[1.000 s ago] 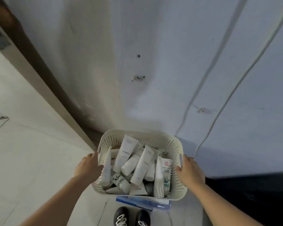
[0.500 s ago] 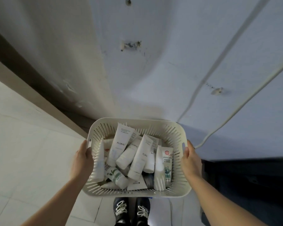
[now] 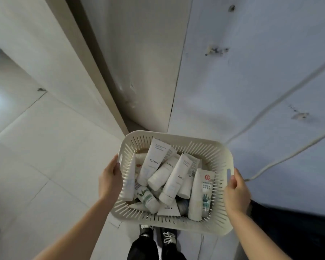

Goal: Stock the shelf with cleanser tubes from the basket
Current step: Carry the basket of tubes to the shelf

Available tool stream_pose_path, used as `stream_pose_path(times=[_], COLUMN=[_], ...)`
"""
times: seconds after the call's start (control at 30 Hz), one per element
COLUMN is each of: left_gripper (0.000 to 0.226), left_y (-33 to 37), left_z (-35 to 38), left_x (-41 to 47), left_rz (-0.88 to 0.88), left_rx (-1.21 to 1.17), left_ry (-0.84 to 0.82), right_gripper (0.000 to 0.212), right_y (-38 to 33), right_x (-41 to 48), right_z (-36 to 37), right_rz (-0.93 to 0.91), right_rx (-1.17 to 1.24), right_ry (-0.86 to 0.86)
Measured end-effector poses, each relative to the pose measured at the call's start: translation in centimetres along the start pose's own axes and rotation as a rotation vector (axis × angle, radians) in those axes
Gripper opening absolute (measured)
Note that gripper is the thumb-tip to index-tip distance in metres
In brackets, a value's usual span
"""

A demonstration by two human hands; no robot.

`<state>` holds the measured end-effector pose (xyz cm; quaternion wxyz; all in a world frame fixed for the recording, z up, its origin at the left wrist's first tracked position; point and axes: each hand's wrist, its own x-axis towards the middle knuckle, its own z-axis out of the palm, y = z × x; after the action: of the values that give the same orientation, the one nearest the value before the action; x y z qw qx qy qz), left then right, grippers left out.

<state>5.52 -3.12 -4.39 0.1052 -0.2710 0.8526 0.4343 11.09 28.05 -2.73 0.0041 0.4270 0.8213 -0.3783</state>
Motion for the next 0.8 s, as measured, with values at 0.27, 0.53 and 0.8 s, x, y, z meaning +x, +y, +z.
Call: stream_pose_path(times=[0.27,0.53,0.8], left_gripper=[0.044,0.045,0.040], left_y=[-4.9,-10.6,-16.4], left_z=[-7.2,-13.5,-19.0], left_x=[-6.5,-16.1,-24.9], left_rz=[-0.163,-0.270,-0.400], left_rx=[-0.181,-0.305,-0.444], left_ry=[0.217,0.486,0.744], right_gripper=[0.039,0.038,0.037], right_y=[-3.6,-8.2,-11.8], right_x=[-5.2,-11.3,-20.4], right_z=[0.6,1.9,5.8], right_rz=[-0.150,-0.402,-0.615], right_rx=[-0.013,-0.027,-0.097], right_ry=[-0.163,-0.381,-0.620])
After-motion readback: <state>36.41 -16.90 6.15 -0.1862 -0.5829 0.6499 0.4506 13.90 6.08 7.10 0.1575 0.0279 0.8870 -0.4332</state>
